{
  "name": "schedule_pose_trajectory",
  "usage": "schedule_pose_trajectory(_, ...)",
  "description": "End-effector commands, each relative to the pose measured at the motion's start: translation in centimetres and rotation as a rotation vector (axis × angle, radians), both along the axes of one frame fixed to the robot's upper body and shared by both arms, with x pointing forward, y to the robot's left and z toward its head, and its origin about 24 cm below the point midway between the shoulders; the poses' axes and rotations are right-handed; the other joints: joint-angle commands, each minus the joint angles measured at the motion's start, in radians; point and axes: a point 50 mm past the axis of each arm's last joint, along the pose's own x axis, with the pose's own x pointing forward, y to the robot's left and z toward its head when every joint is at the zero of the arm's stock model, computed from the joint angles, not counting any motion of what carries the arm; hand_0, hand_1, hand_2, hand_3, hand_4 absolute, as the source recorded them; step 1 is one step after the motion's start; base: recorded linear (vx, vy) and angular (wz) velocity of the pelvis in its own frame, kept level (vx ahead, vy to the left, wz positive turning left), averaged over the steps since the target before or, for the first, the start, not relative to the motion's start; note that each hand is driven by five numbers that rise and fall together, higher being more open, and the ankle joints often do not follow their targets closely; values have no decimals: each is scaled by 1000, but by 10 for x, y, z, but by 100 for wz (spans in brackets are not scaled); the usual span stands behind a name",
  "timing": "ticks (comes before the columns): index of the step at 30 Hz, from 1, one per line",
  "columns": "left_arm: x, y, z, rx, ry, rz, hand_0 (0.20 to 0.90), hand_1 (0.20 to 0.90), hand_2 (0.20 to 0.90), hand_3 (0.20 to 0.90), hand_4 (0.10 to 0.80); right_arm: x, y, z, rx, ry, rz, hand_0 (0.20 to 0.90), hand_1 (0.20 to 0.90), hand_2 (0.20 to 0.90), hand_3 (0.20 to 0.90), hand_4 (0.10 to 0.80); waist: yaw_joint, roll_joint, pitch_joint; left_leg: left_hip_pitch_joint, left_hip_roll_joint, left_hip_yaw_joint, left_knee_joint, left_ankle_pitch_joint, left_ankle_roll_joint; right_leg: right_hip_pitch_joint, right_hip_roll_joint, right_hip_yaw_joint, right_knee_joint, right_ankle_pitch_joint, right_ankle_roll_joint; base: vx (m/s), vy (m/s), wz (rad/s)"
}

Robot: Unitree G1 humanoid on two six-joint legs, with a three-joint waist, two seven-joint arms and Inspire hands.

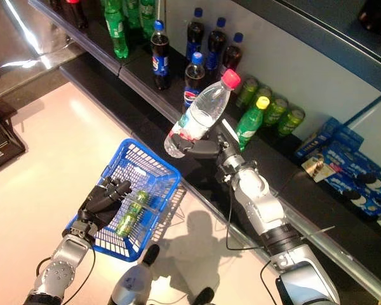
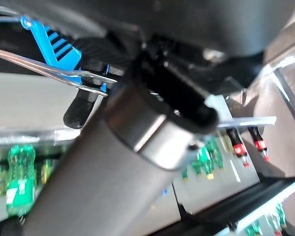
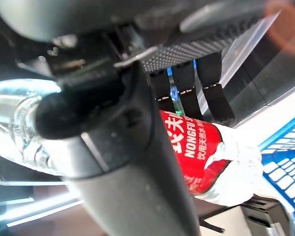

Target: Pick up the drink and place into the basket.

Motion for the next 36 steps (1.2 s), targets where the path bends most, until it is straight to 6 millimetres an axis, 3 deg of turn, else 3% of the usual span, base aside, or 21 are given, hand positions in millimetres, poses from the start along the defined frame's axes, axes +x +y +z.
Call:
schedule_pose_trajectory(1,6,-33,90,-152,-536,-239,300,300,300,200,100,-18,28,52,76,-332,114,300,300,300,200,100,-7,-22,-270,54,16,91,-4,-93,-1,-20,6,-26,15,6,-12,13,3,8)
schedule_pose_trajectory(25,-17,-65,150,-273,-806,-464,300,300,300,200,100,-26,65,34,-54,-314,210,300,300,300,200,100,32,-27,-283,35,3,57,-4,-86,5,-25,2,-30,30,-2,-7,3,-1,4)
schedule_pose_trajectory(36,-27,-73,170,-292,-912,-551,300,300,300,200,100,-24,71,23,-257,-355,179,300,300,300,200,100,47,-30,-286,27,0,44,-4,-83,5,-26,2,-33,34,-6,-5,0,0,0)
